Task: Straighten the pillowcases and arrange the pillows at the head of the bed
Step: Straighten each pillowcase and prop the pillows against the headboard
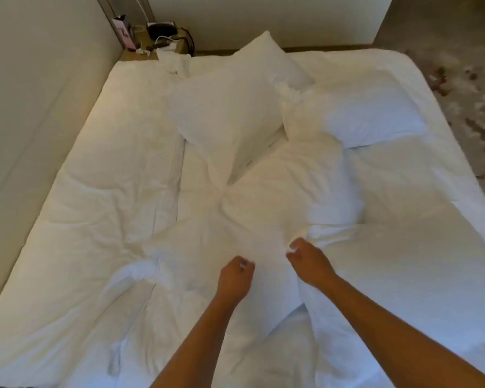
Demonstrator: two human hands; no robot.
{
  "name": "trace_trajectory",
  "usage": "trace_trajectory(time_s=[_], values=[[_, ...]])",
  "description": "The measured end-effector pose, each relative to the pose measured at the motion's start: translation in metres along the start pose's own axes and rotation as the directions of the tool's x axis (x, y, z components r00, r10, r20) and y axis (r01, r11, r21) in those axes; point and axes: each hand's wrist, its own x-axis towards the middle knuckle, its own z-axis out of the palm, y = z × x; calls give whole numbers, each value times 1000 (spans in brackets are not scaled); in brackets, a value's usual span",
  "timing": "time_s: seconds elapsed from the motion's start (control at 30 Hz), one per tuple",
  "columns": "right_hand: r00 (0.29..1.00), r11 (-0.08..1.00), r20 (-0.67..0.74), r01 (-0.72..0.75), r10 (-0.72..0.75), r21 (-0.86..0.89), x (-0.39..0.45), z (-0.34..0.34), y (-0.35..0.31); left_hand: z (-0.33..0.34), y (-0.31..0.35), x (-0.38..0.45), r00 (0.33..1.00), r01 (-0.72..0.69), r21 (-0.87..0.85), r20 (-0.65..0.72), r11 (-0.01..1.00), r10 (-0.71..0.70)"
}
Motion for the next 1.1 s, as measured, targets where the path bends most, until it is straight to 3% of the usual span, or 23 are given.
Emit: trace_trajectory(time_s=[0.17, 0.33, 0.4, 0.47, 0.53, 0.63, 0.87, 1.1], values=[[974, 983, -174, 124, -146, -133, 62, -34, -28, -22, 63, 66, 981, -94, -37, -171, 995, 86], [989, 949, -100, 78, -113, -305, 105, -27, -42, -61, 74, 136, 909, -178, 185, -344, 966, 234], [992, 931, -81, 64, -99, -358, 115, -14, -43, -76, 66, 168, 917, -137, 296, -322, 945, 234], [990, 917, -100, 49, -96, -396, 122, -3, -41, -85, 49, 197, 965, -53, 380, -220, 923, 146], [988, 911, -121, 38, -96, -411, 128, 4, -39, -86, 28, 218, 993, 25, 407, -116, 913, 25], [986, 895, -126, 43, -110, -445, 134, 13, -37, -78, -1, 231, 996, 86, 395, -66, 914, -65], [982, 869, -145, 32, -118, -493, 130, 19, -34, -71, -14, 231, 999, 17, 276, -54, 961, -3], [986, 932, -120, 68, -118, -355, 88, 13, -20, -72, -6, 166, 992, -83, 250, -76, 965, 105]])
